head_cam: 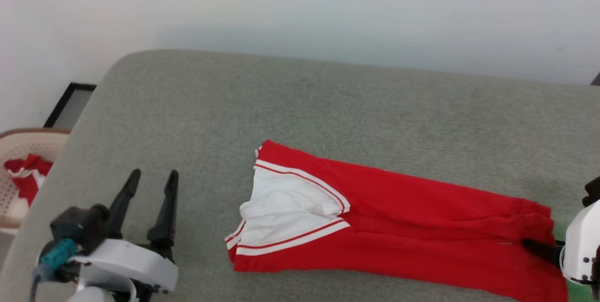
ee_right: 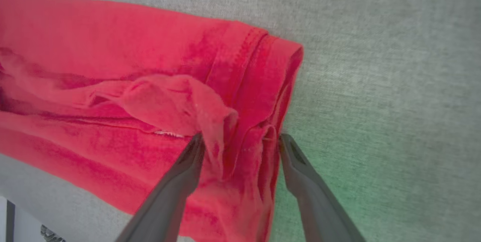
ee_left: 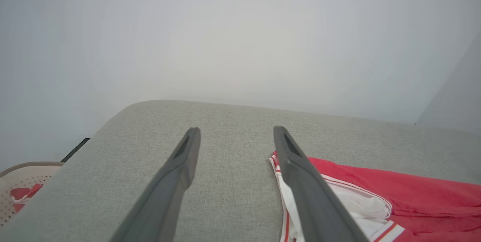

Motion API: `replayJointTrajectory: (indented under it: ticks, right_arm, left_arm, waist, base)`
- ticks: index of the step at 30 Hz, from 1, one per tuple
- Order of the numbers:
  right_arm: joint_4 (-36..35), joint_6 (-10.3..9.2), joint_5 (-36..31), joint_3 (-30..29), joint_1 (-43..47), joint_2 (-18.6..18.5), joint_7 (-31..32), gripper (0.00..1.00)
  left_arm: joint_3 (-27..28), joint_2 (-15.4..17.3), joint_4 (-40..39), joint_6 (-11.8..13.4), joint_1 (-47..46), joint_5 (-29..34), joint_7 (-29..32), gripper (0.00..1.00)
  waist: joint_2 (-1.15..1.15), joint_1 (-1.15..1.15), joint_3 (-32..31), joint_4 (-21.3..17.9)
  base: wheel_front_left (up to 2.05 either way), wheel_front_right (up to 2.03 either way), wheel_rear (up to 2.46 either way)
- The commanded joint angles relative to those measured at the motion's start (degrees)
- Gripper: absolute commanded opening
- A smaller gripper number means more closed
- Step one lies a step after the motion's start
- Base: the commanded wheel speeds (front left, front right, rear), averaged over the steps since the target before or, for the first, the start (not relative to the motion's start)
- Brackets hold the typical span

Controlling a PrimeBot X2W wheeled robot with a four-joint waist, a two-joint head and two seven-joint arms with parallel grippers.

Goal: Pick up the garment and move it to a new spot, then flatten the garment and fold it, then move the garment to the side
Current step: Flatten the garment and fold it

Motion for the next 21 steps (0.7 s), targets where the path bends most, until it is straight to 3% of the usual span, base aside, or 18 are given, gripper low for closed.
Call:
replayJointTrajectory:
  ticks: [1, 10, 11, 12, 13, 21]
  right_arm:
    - [0.74, -0.07, -0.69, -0.43, -0.73, 0.48, 0.33, 1.0]
    - [7.77, -0.06, -1.32, -0.09, -1.53, 6.08, 2.13, 1.0]
    - [8.16, -0.06, -0.93, 0.22, -1.53, 6.72, 2.8, 0.89]
    - [8.17, -0.01, -0.51, 0.61, -1.51, 7.31, 3.54, 0.34]
    - [7.81, 0.01, -0.12, 1.04, -1.42, 7.78, 4.15, 0.0]
    - [5.44, 0.05, 1.87, 0.38, -2.39, 5.31, 4.85, 0.0]
  left_arm:
    - [1.16, -1.32, 0.4, -1.02, 0.94, 1.46, -0.18, 1.0]
    - [10.07, -10.53, 3.48, -7.15, 3.43, 11.18, -0.13, 1.0]
    - [11.11, -11.46, 3.96, -7.69, 3.86, 11.78, -0.13, 1.0]
    - [11.88, -12.23, 4.33, -8.34, 4.25, 12.44, -0.12, 1.0]
    - [12.78, -13.02, 4.33, -9.0, 4.23, 13.07, -0.13, 1.0]
    - [20.21, -18.41, 4.71, -13.44, 5.86, 17.12, -0.13, 1.0]
  waist:
    - [0.0, 0.0, 1.12, 1.12]
    - [0.0, 0.0, 3.13, 2.8]
    - [0.0, 0.0, 3.28, 2.91]
    - [0.0, 0.0, 3.41, 2.96]
    - [0.0, 0.0, 3.55, 2.99]
    - [0.0, 0.0, 4.43, 2.45]
  base:
    - [0.0, 0.0, 0.0]
    - [0.0, 0.0, 0.0]
    - [0.0, 0.0, 0.0]
    - [0.0, 0.0, 0.0]
    - [0.0, 0.0, 0.0]
    - [0.0, 0.0, 0.0]
